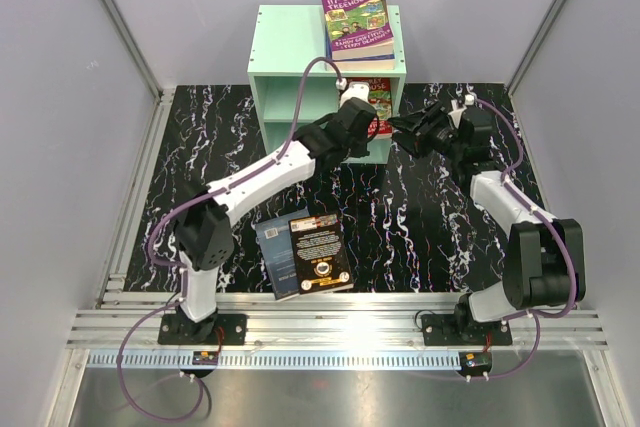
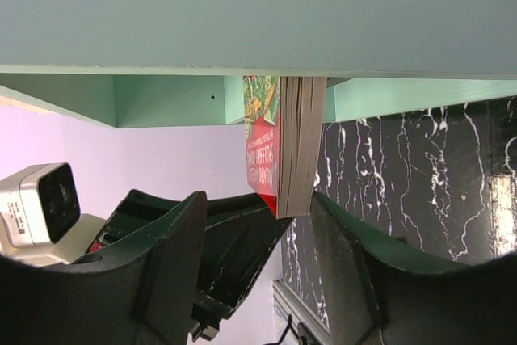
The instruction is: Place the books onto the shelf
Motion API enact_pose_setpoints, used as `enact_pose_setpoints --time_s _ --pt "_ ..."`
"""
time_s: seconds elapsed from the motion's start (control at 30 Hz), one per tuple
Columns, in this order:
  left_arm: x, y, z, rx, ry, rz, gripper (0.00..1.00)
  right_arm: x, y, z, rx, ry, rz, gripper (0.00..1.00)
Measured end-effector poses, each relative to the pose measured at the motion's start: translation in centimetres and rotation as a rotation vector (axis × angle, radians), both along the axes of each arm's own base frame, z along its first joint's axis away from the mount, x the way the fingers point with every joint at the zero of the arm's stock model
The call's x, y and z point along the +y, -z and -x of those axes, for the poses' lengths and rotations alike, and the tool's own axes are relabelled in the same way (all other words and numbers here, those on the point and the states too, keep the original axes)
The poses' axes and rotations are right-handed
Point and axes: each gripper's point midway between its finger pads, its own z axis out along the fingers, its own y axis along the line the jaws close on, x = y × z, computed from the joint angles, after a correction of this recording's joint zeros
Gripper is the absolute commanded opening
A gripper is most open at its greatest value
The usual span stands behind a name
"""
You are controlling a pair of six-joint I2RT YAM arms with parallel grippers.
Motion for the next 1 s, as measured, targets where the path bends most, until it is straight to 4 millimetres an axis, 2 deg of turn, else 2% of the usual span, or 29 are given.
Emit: enact_pose_setpoints --time_s 0.13,0.27,0.4,0.6,0.77,1.0 --pt "-0.9 0.7 -0.7 0.008 0.009 -0.003 0.23 -0.7 0.4 -0.1 0.008 0.014 -0.002 0.61" --pt "-2.1 1.4 -1.4 0.016 0.019 -0.004 0.24 -1.4 1.1 0.8 0.023 0.017 -0.004 0.61" --pt "-2.8 1.3 -2.1 0.012 0.027 -0.005 0.24 -2.6 1.0 2.5 0.022 0.037 0.009 0.61" --pt "-2.5 0.6 -3.5 0.003 0.015 0.004 0.24 -3.4 -0.2 5.8 -0.026 0.043 0.054 0.61" --pt "-2.6 0.2 -4.2 -0.005 0.010 0.014 0.24 -3.9 -0.4 8.1 -0.049 0.050 0.079 0.61" --pt "-4.1 0.1 -4.2 -0.002 0.020 0.049 0.24 -4.0 0.1 9.7 -0.046 0.040 0.112 0.61"
